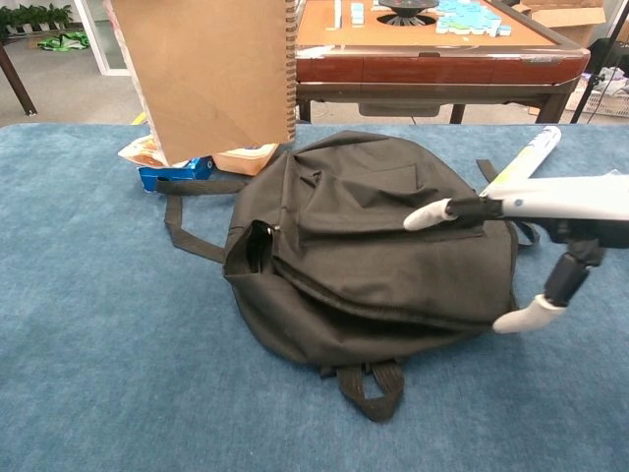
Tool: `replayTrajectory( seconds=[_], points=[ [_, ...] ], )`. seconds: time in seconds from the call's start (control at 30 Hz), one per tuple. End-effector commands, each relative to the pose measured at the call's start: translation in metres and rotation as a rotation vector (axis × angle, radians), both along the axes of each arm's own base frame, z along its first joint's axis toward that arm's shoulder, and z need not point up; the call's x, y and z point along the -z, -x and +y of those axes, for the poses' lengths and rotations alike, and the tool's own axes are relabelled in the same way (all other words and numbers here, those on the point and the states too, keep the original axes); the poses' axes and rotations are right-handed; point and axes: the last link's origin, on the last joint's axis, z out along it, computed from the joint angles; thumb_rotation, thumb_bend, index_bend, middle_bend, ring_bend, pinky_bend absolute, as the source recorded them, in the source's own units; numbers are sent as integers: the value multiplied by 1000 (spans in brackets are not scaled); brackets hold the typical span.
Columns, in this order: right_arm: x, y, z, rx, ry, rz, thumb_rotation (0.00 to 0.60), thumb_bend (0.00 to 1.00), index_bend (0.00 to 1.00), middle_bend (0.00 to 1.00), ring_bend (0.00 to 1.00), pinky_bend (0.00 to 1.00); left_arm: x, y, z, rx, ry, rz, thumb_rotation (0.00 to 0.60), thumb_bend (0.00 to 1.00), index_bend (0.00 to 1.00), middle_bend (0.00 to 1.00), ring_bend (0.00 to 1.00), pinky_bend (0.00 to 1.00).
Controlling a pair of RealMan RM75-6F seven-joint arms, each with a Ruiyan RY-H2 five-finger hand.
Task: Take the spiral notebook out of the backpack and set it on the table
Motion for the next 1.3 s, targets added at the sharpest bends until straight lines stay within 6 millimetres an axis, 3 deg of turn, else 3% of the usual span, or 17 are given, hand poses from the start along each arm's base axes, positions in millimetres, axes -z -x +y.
replayTrajectory(
  seconds=[0.03, 0.27, 0.43, 0.67, 0.77, 0.83, 0.9, 1.0, 1.1, 1.3],
  points=[
    [-15, 5, 11, 9, 19, -17, 600, 180, 0, 0, 0, 56, -2, -6, 4, -12, 7, -8, 600, 420, 727, 788, 759, 839],
    [-54, 7, 16, 1, 148, -84, 600, 181, 0, 14, 0, 56, 13, -13, 15, -55, 55, 42, 600, 420, 727, 788, 759, 839],
    [-90, 6, 17, 2, 286, -151, 600, 181, 0, 20, 0, 56, 44, -20, 32, -126, 149, 146, 600, 419, 723, 788, 756, 839],
    [-111, 2, 20, -14, 380, -214, 600, 180, 0, 20, 0, 56, 73, -31, 57, -241, 207, 217, 600, 396, 705, 778, 732, 839],
    [-113, 3, 21, -11, 391, -224, 600, 179, 0, 20, 0, 56, 81, -28, 69, -312, 218, 229, 600, 360, 643, 697, 677, 830],
    [-114, 3, 21, -8, 394, -230, 600, 179, 0, 23, 0, 56, 83, -24, 76, -364, 226, 240, 600, 334, 535, 585, 560, 746],
    [-115, 4, 21, -8, 402, -234, 600, 179, 0, 27, 0, 56, 83, -19, 81, -411, 233, 244, 600, 301, 359, 388, 371, 549],
    [-116, 5, 21, -5, 404, -237, 600, 179, 0, 28, 0, 56, 73, -15, 85, -443, 213, 200, 600, 277, 229, 211, 215, 378],
    [-117, 6, 20, -1, 412, -241, 600, 179, 0, 28, 0, 56, 61, -8, 87, -462, 195, 157, 600, 274, 201, 171, 170, 313],
    [-125, 11, 16, 22, 450, -233, 600, 179, 0, 34, 0, 56, 36, 15, 79, -494, 165, 142, 600, 274, 202, 170, 168, 311]
  ],
)
